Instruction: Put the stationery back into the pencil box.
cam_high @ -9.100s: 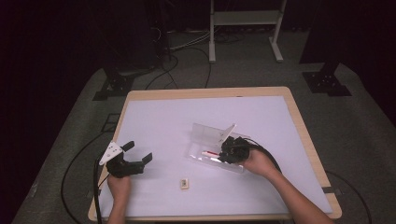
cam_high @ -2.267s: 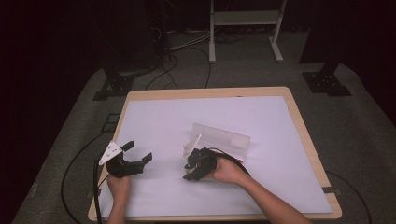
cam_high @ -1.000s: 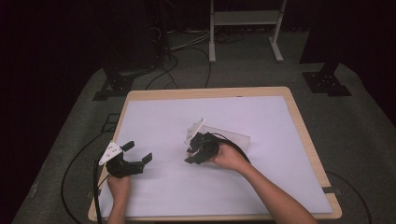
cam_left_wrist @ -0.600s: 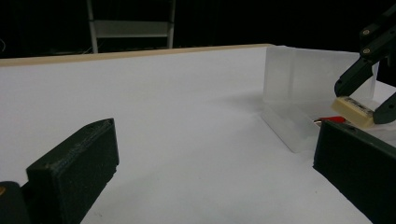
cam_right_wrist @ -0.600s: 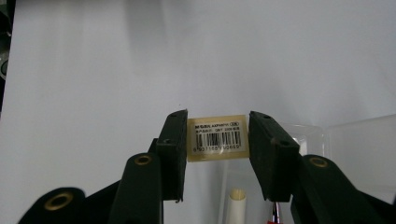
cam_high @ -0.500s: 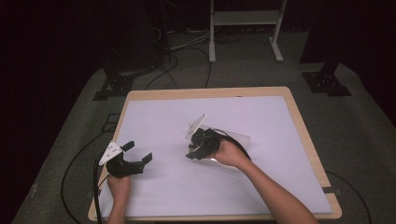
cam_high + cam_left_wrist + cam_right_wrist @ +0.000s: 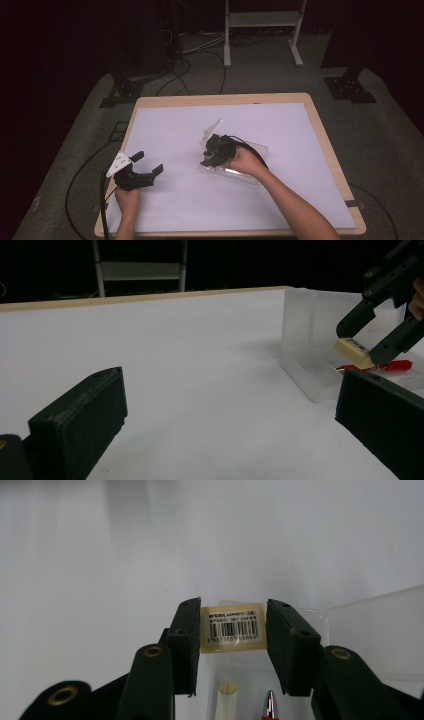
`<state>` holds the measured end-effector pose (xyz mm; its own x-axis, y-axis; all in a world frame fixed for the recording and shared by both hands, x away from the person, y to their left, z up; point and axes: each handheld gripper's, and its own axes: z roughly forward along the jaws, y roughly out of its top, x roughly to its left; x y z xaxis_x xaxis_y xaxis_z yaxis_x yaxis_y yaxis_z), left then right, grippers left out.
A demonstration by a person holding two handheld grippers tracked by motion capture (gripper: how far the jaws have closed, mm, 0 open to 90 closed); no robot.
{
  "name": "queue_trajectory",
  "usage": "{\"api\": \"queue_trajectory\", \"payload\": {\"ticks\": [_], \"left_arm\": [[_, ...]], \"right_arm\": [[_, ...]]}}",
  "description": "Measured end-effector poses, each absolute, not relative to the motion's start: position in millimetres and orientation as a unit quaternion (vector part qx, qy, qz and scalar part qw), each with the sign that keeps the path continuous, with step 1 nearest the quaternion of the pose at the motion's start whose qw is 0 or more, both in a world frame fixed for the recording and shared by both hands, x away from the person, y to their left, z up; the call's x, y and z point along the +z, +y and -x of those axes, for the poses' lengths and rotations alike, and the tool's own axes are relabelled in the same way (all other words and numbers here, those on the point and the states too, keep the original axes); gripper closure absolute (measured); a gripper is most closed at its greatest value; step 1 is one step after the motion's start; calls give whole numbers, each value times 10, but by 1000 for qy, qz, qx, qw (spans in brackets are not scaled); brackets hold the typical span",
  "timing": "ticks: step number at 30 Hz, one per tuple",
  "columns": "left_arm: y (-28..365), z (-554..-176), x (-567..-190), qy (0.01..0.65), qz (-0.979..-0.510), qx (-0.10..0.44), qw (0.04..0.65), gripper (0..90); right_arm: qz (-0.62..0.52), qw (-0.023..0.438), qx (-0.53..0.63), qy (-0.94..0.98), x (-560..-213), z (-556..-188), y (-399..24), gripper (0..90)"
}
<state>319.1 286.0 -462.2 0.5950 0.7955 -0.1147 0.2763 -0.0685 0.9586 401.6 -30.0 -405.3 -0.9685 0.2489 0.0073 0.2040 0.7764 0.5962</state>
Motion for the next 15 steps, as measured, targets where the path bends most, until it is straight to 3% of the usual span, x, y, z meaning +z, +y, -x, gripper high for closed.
{"api": "queue_trajectory", "payload": {"ticks": [15], "left_arm": [[2863, -3190, -4621, 388, -692, 228, 564, 0]], "right_arm": [[-139, 31, 296, 945, -4208, -4169, -276, 580]]}}
